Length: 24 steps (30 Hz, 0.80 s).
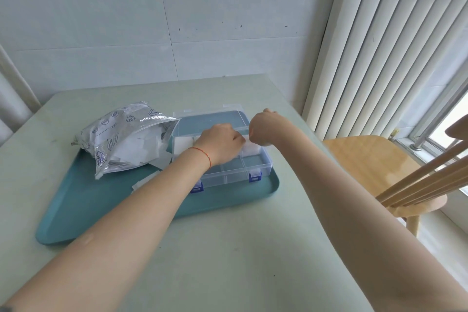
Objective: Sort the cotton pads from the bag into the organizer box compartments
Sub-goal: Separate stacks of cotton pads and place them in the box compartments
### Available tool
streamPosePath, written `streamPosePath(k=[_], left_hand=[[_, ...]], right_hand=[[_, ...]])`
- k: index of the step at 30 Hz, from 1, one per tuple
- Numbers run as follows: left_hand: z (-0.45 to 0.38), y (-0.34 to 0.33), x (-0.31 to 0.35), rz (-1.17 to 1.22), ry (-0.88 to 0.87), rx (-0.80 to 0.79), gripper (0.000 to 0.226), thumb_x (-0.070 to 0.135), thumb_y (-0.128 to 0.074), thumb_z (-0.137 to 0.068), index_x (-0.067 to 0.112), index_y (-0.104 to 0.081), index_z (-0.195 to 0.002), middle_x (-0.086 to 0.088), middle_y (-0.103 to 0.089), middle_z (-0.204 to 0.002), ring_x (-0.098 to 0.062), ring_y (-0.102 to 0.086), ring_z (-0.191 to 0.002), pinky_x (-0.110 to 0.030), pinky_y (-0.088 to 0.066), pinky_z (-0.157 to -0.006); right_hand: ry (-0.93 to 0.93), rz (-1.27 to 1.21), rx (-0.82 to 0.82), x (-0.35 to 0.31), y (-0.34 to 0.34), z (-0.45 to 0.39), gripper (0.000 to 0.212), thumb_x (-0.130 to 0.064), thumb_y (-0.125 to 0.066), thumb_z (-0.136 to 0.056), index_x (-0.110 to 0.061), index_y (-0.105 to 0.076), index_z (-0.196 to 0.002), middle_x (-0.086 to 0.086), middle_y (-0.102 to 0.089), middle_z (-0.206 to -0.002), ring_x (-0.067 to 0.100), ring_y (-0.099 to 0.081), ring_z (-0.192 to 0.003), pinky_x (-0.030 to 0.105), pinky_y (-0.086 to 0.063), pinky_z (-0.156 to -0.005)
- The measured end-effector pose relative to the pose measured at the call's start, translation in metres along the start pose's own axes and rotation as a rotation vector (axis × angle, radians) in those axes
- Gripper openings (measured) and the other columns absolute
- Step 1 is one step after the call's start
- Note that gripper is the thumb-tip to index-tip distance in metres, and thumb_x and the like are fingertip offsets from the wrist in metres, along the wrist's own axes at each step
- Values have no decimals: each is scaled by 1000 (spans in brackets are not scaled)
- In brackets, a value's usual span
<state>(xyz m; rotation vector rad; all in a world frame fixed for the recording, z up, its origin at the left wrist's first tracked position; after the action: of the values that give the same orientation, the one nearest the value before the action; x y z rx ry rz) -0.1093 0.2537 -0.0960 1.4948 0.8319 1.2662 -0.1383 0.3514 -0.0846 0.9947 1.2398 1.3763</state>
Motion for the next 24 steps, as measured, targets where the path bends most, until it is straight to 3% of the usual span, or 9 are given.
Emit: streamPosePath(k=[3,5,8,10,14,16,18,21,24], left_hand=[[9,11,0,97,-3,7,35,22,-36,-97,13,-69,-88,-11,-65,-99,-34,-58,-102,-37,-46,-83],[22,35,-9,204,2,147,33,17,-41,-95,14,-73,-104,-10,-70,-111,-31,-59,-107,-38,-48,-92],[55,72,-44,283,81,388,29,17,-47,-91,17,-76,-95,-3,-73,-98,-26,-63,-97,-35,-51,-86],[77,83,-71,285,146,417,28,18,-48,-87,16,-75,-88,-2,-73,-89,-25,-63,-89,-36,-52,-80],[121,88,-122,253,247,378,25,19,-48,-80,7,-65,-67,-15,-65,-71,-32,-59,-68,-43,-49,-64],[137,85,-139,273,279,340,25,21,-48,-75,7,-68,-69,-14,-67,-70,-34,-64,-68,-46,-54,-67],[150,79,-150,283,286,291,23,22,-52,-76,9,-72,-73,-12,-70,-72,-32,-65,-68,-43,-55,-70],[163,54,-164,274,279,140,23,32,-59,-84,13,-72,-83,-9,-72,-76,-24,-62,-55,-35,-56,-69],[167,30,-167,226,260,24,37,49,-52,-89,17,-71,-91,-11,-73,-76,-20,-58,-46,-30,-55,-65]], right_hand=[[9,-32,76,-7,12,6,19,-16,-45,-91,-12,-60,-100,11,-44,-117,30,-43,-112,38,-43,-86],[71,-104,208,-23,27,17,25,-21,-46,-95,-11,-62,-112,13,-44,-119,31,-45,-111,38,-45,-88],[194,-243,308,-65,37,36,27,-23,-46,-96,-14,-67,-111,12,-49,-113,30,-48,-108,40,-45,-95],[270,-261,292,-100,35,47,25,-24,-48,-95,-17,-70,-105,8,-53,-106,26,-50,-102,35,-44,-91],[429,-232,184,-181,22,70,18,-26,-55,-90,-18,-70,-82,6,-67,-95,28,-60,-96,34,-47,-83],[480,-133,114,-208,9,80,17,-31,-61,-88,-17,-69,-91,-1,-67,-96,24,-60,-100,31,-41,-82],[524,-40,36,-225,-9,87,26,-38,-69,-83,-23,-68,-105,-9,-65,-105,18,-57,-106,33,-36,-91],[532,176,-18,-242,-34,88,55,-49,-71,-81,-25,-58,-129,-4,-61,-119,20,-53,-116,37,-32,-102],[510,208,-20,-245,-39,85,53,-43,-69,-84,-22,-58,-130,1,-61,-122,23,-54,-118,36,-33,-102]])
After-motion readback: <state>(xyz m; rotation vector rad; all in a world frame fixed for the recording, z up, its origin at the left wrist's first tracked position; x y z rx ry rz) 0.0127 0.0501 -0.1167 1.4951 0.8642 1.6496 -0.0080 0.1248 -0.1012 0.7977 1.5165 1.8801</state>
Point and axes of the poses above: each hand's wrist, its own z-axis away from the middle knuckle, its own y-axis out of the back of the hand, x = y × z, the point moved 10 cm from there along -z, towards the middle knuckle
